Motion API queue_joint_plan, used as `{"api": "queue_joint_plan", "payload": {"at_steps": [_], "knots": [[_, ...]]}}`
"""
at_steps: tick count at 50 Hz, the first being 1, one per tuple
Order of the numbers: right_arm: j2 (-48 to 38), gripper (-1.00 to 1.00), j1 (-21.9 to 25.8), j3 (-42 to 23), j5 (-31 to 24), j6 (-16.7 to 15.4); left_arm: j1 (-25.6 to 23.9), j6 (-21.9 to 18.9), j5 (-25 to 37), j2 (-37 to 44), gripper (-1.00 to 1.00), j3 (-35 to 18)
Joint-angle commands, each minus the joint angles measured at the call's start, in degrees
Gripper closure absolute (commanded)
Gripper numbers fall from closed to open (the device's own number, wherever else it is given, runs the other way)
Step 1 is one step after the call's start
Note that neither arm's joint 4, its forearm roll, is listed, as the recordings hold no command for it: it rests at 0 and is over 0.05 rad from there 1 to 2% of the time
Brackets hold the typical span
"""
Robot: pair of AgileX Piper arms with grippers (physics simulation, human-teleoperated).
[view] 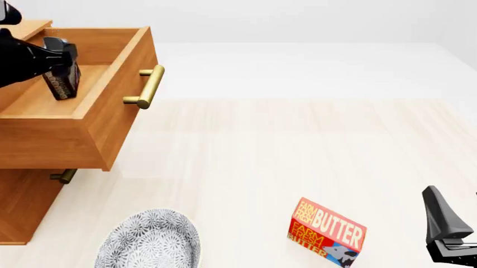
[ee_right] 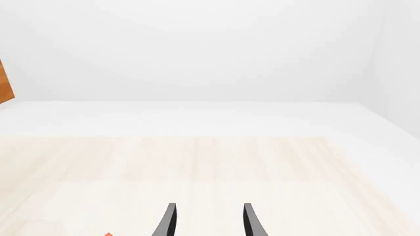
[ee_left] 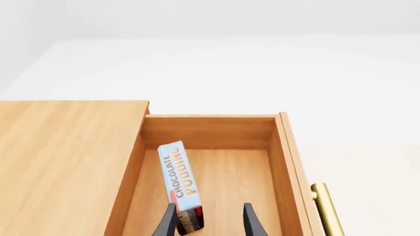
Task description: Put the chocolate pudding in the top drawer of the cabinet and close it.
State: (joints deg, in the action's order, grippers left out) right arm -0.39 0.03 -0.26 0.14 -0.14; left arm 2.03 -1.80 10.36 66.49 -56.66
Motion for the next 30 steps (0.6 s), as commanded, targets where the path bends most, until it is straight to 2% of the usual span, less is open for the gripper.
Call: {"api": "queue_joint_plan", "payload": {"at_steps": [1,30], "knots": [[0.0,-1.0,0.0,0.0,0.0,0.0,-2.73,-1.39,2.17,-1.74,-1.0,-2.14],[0.0,-1.0,0.0,0.0,0.0,0.0,-10.61,-4.82,4.53,-3.15,-1.0,-4.12]]}}
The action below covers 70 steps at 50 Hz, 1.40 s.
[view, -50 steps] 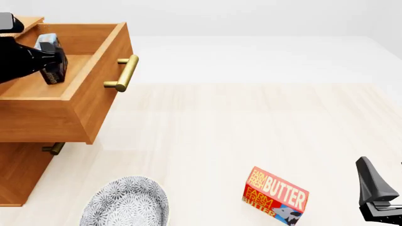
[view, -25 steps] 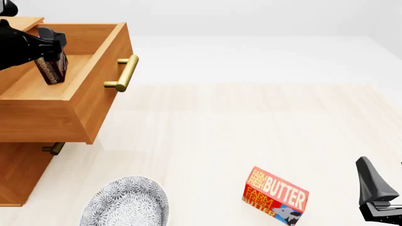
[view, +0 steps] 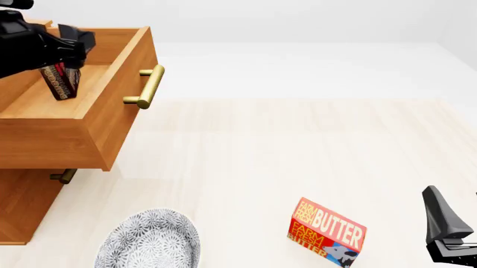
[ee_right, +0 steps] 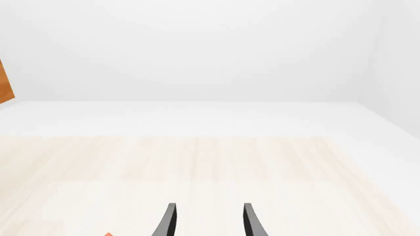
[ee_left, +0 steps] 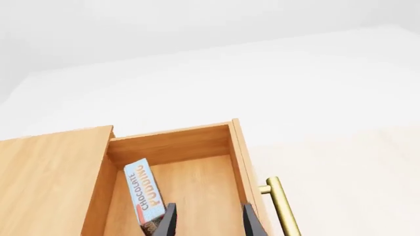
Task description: Put the chocolate pudding in the top drawer of the cabinet and close it.
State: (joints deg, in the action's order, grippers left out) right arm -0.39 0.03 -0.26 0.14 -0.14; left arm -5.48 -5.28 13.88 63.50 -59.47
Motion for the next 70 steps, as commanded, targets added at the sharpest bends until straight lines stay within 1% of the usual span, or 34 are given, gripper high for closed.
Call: {"api": "queue_joint_plan", "payload": {"at_steps": [1,11,28,34,35,37,41,57,64,66,67,70], "knots": [[0.0,-1.0,0.0,0.0,0.0,0.0,-3.31,-1.38,1.01,-0.1,-1.0,-1.46],[0.0,-1.0,0.0,0.0,0.0,0.0,-4.85,-1.14,1.08,0.13,-1.0,-2.42],[0.0,-1.0,0.0,0.0,0.0,0.0,-9.81,-0.67,0.47,3.67,-1.0,-5.23],[0.0,-1.0,0.0,0.0,0.0,0.0,-12.01,0.29,1.17,5.07,-1.0,-6.62],[0.0,-1.0,0.0,0.0,0.0,0.0,-12.67,1.03,1.33,5.43,-1.0,-6.92],[0.0,-1.0,0.0,0.0,0.0,0.0,-12.58,2.03,1.17,5.38,-1.0,-6.95],[0.0,-1.0,0.0,0.0,0.0,0.0,-13.31,2.31,1.0,5.93,-1.0,-7.05],[0.0,-1.0,0.0,0.0,0.0,0.0,-18.43,5.94,1.3,9.56,-1.0,-9.63],[0.0,-1.0,0.0,0.0,0.0,0.0,-19.79,6.77,1.49,10.43,-1.0,-10.23],[0.0,-1.0,0.0,0.0,0.0,0.0,-20.61,7.63,1.44,10.68,-1.0,-10.23],[0.0,-1.0,0.0,0.0,0.0,0.0,-20.93,8.71,1.37,10.64,-1.0,-10.14],[0.0,-1.0,0.0,0.0,0.0,0.0,-21.34,8.73,1.64,10.78,-1.0,-10.25]]}}
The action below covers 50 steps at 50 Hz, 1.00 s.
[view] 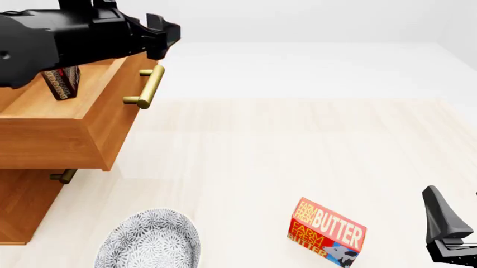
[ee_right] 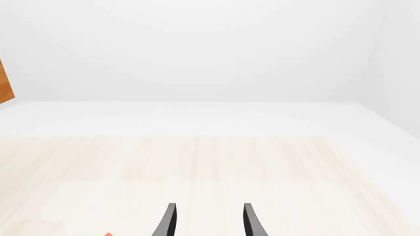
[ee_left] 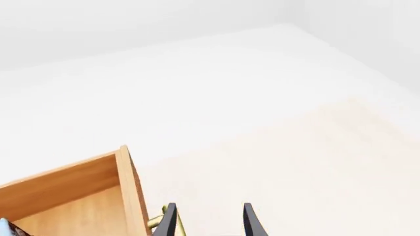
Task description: Put the chocolate pudding in the top drawer of the cabinet and close it.
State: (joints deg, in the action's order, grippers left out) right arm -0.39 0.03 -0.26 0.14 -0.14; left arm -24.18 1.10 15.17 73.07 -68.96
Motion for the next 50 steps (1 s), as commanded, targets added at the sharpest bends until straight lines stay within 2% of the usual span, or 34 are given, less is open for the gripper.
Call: {"api": "queue_joint_plan", "payload": {"at_steps": [1,9,11,16,24,35,50], "knots": [[0.0,-1.0,0.0,0.0,0.0,0.0,-2.81,2.6,0.64,1.19,-1.0,-1.05],[0.0,-1.0,0.0,0.0,0.0,0.0,-4.26,3.82,1.9,1.94,-1.0,-2.24],[0.0,-1.0,0.0,0.0,0.0,0.0,-5.09,6.17,1.96,2.14,-1.0,-2.46],[0.0,-1.0,0.0,0.0,0.0,0.0,-5.19,6.2,1.78,2.81,-1.0,-2.2],[0.0,-1.0,0.0,0.0,0.0,0.0,-6.43,8.82,1.84,4.36,-1.0,-2.69],[0.0,-1.0,0.0,0.0,0.0,0.0,-6.9,10.33,2.59,5.33,-1.0,-3.16],[0.0,-1.0,0.0,0.0,0.0,0.0,-7.02,12.51,1.88,5.86,-1.0,-0.49]]}}
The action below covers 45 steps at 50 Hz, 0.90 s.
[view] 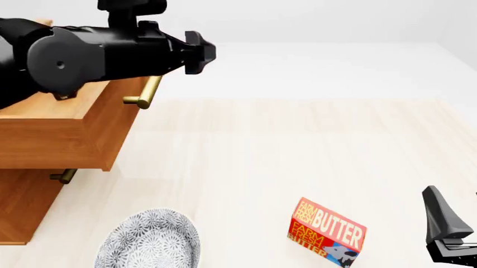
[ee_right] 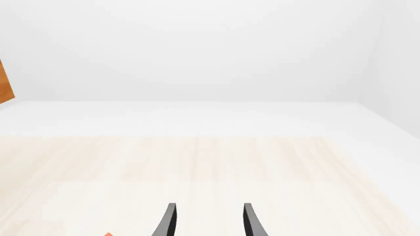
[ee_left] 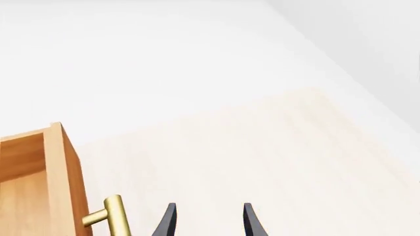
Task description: Put the chocolate pudding in the top drawer of the cabinet and close it.
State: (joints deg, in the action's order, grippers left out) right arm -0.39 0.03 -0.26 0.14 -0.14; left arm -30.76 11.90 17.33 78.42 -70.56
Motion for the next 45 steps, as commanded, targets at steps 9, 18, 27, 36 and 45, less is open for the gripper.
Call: {"api": "queue_joint_plan", "payload": {"at_steps": [9,18,27,36,45], "knots": [[0.0,-1.0,0.0,0.0,0.0,0.0,-0.39,3.35,-1.05,1.0,-1.0,2.46],[0.0,-1.0,0.0,0.0,0.0,0.0,-1.09,5.9,-4.18,1.75,-1.0,4.68],[0.0,-1.0,0.0,0.0,0.0,0.0,-1.46,7.55,-6.23,2.02,-1.0,5.81],[0.0,-1.0,0.0,0.0,0.0,0.0,-1.53,9.09,-8.1,2.15,-1.0,7.03],[0.0,-1.0,0.0,0.0,0.0,0.0,-1.42,10.58,-9.91,2.23,-1.0,8.49]]}}
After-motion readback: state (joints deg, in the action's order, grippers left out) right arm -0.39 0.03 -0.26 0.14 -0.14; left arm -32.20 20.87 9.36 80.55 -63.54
